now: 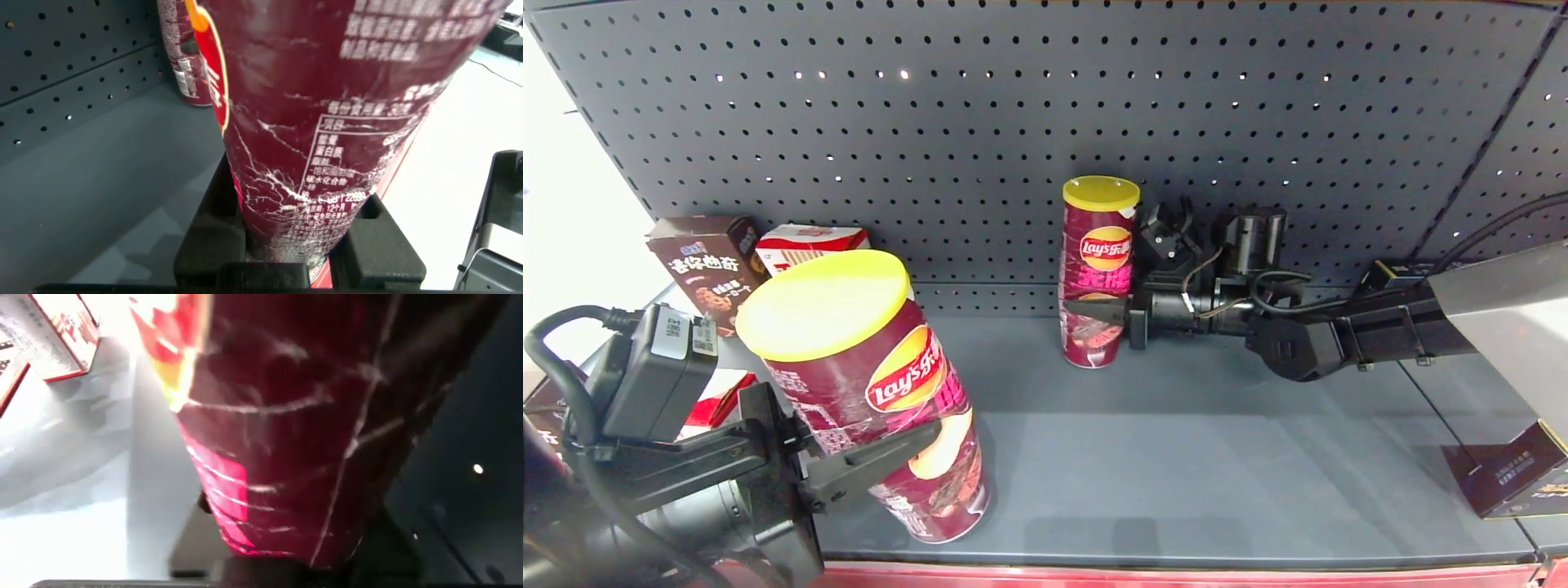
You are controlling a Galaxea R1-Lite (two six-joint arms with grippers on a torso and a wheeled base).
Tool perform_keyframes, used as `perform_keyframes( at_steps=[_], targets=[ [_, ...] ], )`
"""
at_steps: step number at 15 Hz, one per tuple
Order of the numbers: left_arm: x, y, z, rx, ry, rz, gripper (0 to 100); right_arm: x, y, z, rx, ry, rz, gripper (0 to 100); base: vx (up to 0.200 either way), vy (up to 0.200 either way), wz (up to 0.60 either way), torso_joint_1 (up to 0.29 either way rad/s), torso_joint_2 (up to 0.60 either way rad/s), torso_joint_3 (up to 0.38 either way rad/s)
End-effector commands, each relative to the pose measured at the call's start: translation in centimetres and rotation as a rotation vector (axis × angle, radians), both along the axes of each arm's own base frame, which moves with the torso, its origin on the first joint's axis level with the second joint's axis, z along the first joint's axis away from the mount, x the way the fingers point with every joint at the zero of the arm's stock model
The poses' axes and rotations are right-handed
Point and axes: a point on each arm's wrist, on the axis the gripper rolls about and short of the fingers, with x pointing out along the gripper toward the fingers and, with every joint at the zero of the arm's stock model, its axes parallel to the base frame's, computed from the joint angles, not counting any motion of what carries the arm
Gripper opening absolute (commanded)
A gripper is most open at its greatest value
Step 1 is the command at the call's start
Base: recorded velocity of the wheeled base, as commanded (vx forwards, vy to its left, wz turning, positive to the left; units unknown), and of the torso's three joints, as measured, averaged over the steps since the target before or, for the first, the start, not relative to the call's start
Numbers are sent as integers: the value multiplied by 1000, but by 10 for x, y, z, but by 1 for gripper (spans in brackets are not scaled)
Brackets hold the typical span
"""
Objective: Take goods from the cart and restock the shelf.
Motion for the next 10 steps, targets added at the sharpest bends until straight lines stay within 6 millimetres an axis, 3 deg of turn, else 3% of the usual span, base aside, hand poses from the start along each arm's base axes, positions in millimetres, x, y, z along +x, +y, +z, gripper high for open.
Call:
perform_keyframes(
  at_steps=[1,6,9,10],
  targets=[
    [0,-1,0,1,0,-2,0,-14,-10,18,10,-21,-6,0,0,0,0,0,0,0],
    [-1,0,0,-1,-2,-1,0,-67,-32,49,21,-39,3,0,0,0,0,0,0,0],
    [-2,0,1,-2,-7,-2,0,-105,-42,53,11,-27,11,0,0,0,0,0,0,0],
    [-2,1,1,-4,-7,-1,0,-123,-46,46,-10,-11,-32,0,0,0,0,0,0,0]
  ],
)
